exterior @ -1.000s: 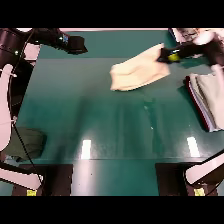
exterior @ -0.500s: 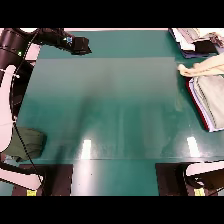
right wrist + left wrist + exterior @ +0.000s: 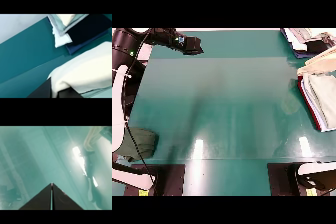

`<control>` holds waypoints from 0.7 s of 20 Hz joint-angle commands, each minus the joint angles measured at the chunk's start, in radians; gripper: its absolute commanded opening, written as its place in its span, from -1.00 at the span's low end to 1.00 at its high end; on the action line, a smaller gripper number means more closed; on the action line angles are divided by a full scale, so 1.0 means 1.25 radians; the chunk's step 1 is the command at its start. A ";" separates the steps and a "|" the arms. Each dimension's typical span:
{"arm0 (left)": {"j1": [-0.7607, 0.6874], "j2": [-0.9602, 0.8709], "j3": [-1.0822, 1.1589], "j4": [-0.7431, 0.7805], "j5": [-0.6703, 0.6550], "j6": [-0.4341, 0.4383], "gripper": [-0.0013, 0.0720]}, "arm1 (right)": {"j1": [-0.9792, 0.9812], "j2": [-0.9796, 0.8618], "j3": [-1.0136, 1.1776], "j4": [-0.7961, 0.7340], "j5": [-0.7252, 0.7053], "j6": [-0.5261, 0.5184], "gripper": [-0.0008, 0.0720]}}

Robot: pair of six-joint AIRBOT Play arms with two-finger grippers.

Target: Fold the shirts.

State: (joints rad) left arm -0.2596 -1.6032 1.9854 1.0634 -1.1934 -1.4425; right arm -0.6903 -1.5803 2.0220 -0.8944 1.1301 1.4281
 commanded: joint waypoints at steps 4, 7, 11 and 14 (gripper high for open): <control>-0.001 -0.001 0.000 0.000 -0.009 0.002 -0.90 | -0.057 0.134 -0.165 -0.027 0.028 -0.085 -0.94; -0.001 -0.001 0.000 0.000 -0.009 0.002 -0.90 | -0.075 0.208 -0.266 -0.209 0.088 -0.088 -0.94; -0.001 -0.001 0.000 0.000 -0.009 0.002 -0.90 | -0.116 0.308 -0.436 -0.381 0.129 -0.087 -0.94; -0.001 -0.001 0.000 0.000 -0.009 0.002 -0.89 | -0.168 0.366 -0.565 -0.382 0.127 -0.087 -0.65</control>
State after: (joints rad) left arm -0.2604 -1.6032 1.9854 1.0634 -1.2049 -1.4399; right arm -0.8520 -1.1931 1.4544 -1.2968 1.2705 1.3216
